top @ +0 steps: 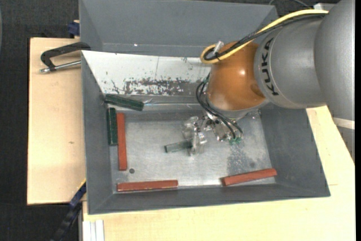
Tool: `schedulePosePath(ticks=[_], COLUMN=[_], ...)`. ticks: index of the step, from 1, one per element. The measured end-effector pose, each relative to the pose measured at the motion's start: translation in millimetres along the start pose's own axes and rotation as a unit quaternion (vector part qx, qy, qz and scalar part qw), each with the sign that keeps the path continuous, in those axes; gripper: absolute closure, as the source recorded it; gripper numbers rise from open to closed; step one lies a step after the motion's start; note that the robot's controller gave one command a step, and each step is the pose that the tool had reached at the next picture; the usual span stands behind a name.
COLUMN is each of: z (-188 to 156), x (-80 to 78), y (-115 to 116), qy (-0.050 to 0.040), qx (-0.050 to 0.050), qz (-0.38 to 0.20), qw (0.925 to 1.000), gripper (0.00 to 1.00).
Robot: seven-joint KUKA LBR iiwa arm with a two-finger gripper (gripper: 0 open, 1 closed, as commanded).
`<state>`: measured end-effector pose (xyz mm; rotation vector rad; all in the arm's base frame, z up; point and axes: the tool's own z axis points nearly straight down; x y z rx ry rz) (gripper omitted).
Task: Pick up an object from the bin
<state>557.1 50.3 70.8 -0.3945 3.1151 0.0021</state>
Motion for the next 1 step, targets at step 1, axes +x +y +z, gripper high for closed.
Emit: schedulePosePath(ticks=[1], z=[-158.0], x=[-45.1], y=[28.4], qy=[-0.0042], qx=[0.0], qz=[0.002], qw=[1.0], gripper=[1.0])
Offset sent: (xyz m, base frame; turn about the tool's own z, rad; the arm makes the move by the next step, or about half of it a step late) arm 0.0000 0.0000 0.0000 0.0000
